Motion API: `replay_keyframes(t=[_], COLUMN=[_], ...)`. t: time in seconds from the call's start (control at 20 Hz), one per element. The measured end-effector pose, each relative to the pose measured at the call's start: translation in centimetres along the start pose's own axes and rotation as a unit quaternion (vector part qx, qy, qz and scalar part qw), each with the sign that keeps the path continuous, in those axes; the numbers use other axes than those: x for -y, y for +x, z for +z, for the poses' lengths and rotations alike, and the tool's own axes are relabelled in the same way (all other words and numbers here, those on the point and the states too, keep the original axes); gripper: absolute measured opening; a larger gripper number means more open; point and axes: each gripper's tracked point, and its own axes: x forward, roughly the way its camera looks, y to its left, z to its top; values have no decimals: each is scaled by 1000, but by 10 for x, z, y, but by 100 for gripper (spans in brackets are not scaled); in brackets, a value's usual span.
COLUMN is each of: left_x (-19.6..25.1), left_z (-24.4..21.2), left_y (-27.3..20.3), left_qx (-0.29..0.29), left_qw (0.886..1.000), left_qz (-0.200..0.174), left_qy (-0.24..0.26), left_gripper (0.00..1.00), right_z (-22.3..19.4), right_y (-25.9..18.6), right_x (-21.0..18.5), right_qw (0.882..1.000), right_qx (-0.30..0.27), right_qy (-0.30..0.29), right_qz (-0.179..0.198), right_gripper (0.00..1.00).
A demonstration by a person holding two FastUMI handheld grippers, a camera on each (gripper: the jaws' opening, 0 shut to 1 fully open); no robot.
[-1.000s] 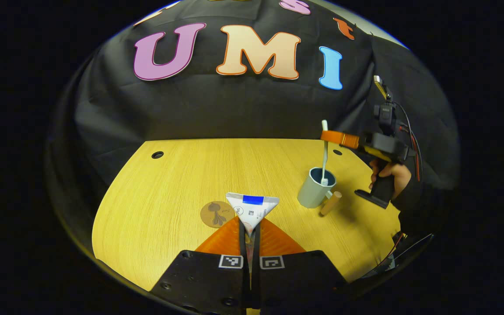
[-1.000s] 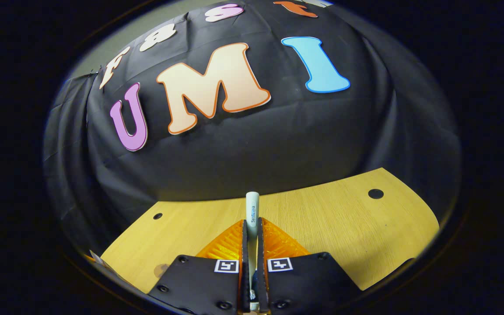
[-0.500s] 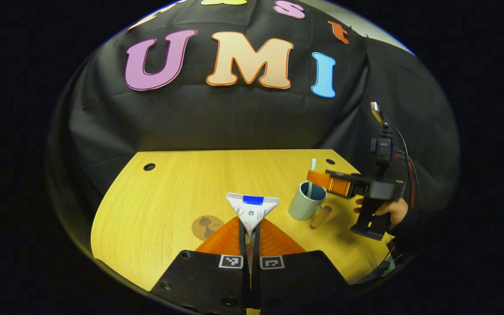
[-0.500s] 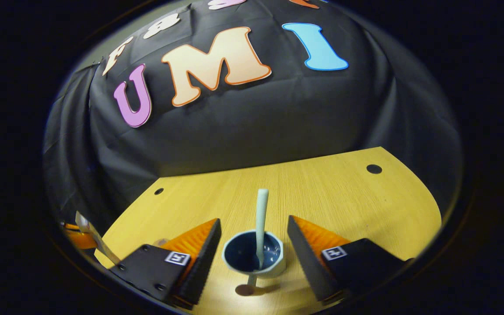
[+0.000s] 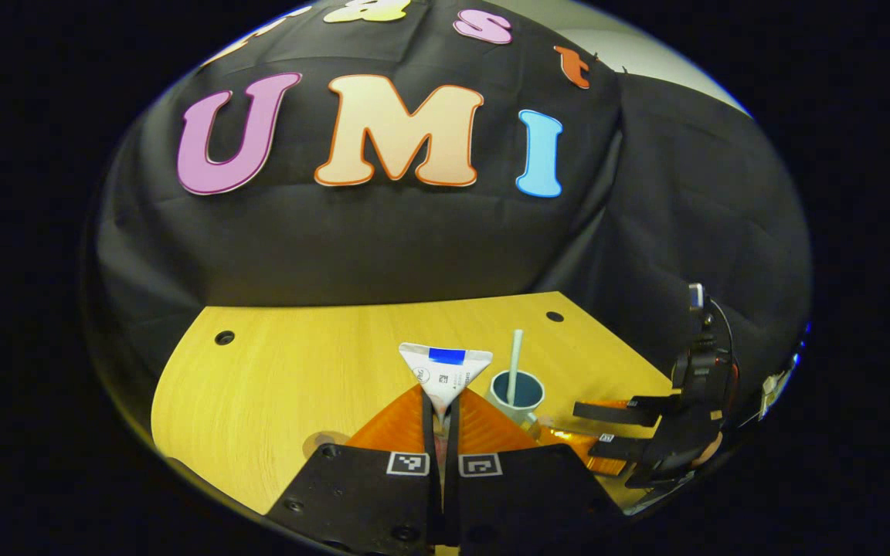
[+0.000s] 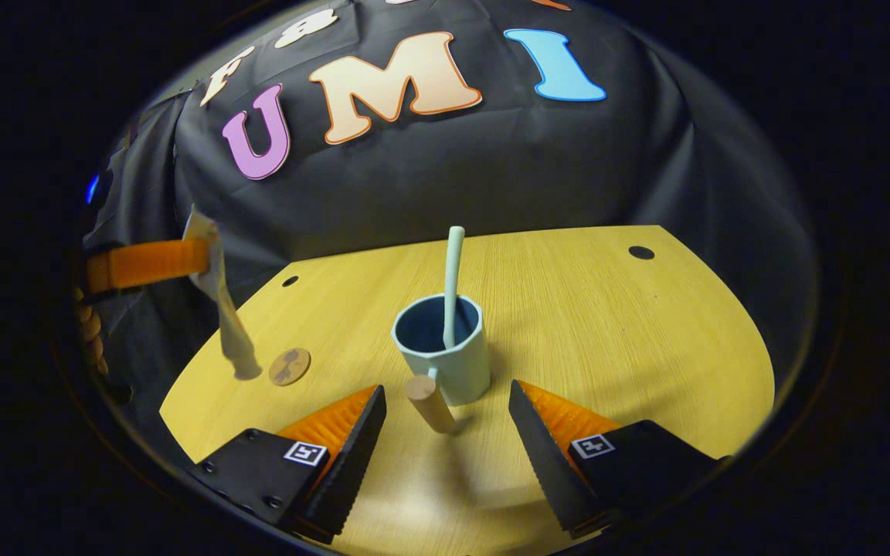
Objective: Put the toothbrush and toothpaste on the desktop into the cup, then pick up the cup and place it on the coaster on the desktop.
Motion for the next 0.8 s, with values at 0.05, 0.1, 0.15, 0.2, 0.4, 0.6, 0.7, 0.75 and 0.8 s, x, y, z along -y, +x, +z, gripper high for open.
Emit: replay_keyframes(t=[0.05,0.1,0.15,0.2,0.4,0.6,0.7,0.75,0.8], left_x=[7,14,20,27,50,70,78,83,88], left_z=[6,10,15,19,34,49,50,50,48], left_y=[8,14,21,27,53,74,85,92,97], left_qx=[2,8,11,15,26,39,40,41,37], left_qw=[1000,1000,1000,1000,999,997,997,996,996], left_qz=[-7,-13,-19,-25,-43,-60,-66,-72,-77], left_qy=[2,4,5,7,11,-1,-9,-16,-22], left_gripper=[0,0,0,0,0,0,0,0,0], right_z=[-3,-5,-7,-8,-13,-16,-18,-19,-18], right_y=[-5,-9,-12,-16,-25,-31,-32,-32,-31], right_x=[2,3,4,5,9,15,20,22,26], right_qw=[1000,1000,1000,1000,1000,1000,1000,1000,1000], right_qx=[-3,-3,-5,-5,-8,-11,-13,-14,-15], right_qy=[-1,-2,-2,-3,-4,-2,0,1,2], right_qz=[0,-1,0,0,2,2,0,-1,-3], right_gripper=[99,99,95,98,99,94,98,95,99])
